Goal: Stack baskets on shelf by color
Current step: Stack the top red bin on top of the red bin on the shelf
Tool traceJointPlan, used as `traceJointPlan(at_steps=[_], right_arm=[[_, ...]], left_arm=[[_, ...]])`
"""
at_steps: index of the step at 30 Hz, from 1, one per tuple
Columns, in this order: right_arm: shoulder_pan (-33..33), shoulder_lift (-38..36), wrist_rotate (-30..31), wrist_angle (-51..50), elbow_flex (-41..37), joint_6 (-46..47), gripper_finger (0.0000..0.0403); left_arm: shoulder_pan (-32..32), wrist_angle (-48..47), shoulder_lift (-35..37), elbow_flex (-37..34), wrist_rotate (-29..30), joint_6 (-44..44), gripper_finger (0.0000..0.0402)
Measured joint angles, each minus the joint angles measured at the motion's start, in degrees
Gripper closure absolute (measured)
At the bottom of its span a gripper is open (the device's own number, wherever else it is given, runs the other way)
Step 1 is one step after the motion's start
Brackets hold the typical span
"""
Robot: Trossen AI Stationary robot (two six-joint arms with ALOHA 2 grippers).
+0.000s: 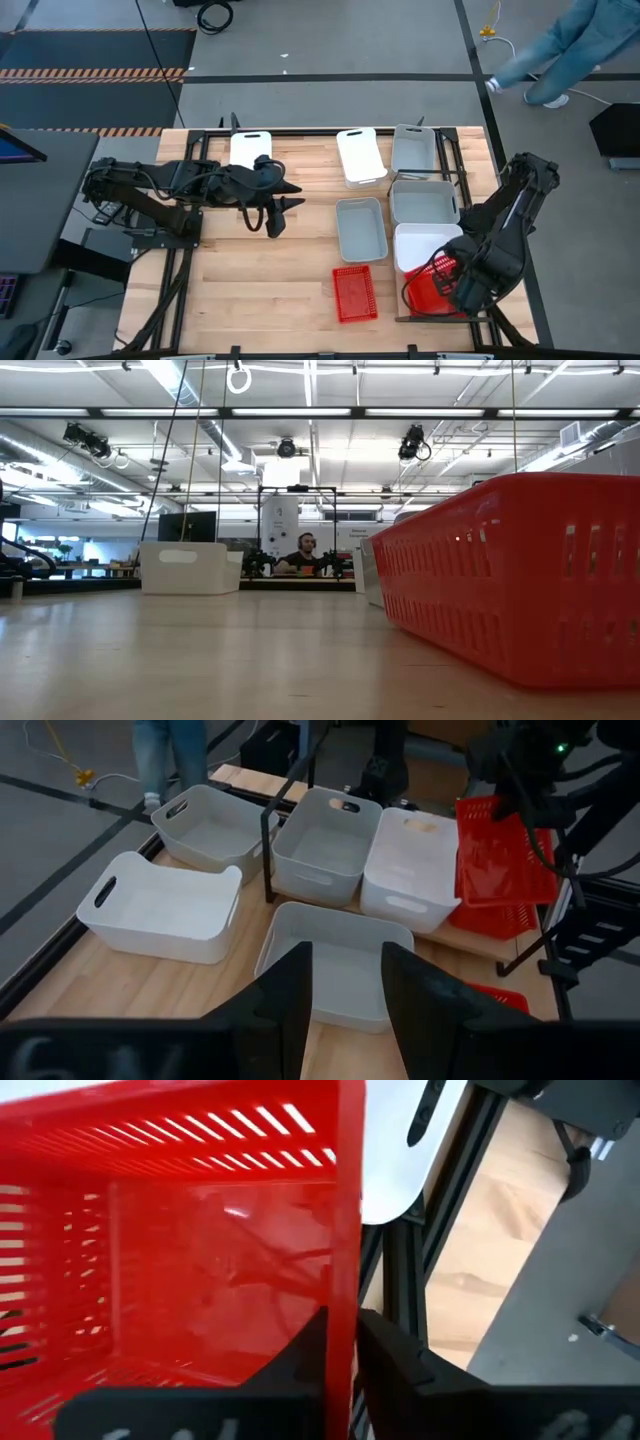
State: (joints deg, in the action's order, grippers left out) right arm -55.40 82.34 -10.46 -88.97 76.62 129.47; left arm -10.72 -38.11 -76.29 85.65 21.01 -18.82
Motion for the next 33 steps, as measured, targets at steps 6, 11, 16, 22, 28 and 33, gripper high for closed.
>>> traceJointPlan(at_steps=[6, 11, 16, 22, 28, 33], right_arm=[[-0.2, 0.2, -0.9, 0.2, 0.0, 0.0, 0.0297], [-0.5, 0.2, -0.9, 0.2, 0.0, -0.1, 0.0257], [-0.7, 0.2, -0.5, 0.5, 0.0, -0.7, 0.0233], [-1.7, 0.1, 2.0, 2.0, 0.0, -1.7, 0.0231], [-2.0, 0.5, 1.5, 1.9, 0.0, -1.6, 0.0236], [-2.0, 2.1, -0.5, 3.7, 0.0, -1.5, 0.0237]], left_arm=[[0.0, 0.0, 0.0, 0.0, 0.0, -0.1, 0.0274], [0.0, 0.0, 0.0, 0.0, 0.0, -0.1, 0.0274], [0.0, 0.0, 0.0, 0.0, 0.0, -0.1, 0.0274], [0.0, 0.0, 0.0, 0.0, 0.0, 0.0, 0.0274], [0.0, 0.0, 0.0, 0.0, 0.0, 0.0, 0.0274], [-0.3, 0.0, 0.0, 0.0, 0.0, 0.0, 0.0274]])
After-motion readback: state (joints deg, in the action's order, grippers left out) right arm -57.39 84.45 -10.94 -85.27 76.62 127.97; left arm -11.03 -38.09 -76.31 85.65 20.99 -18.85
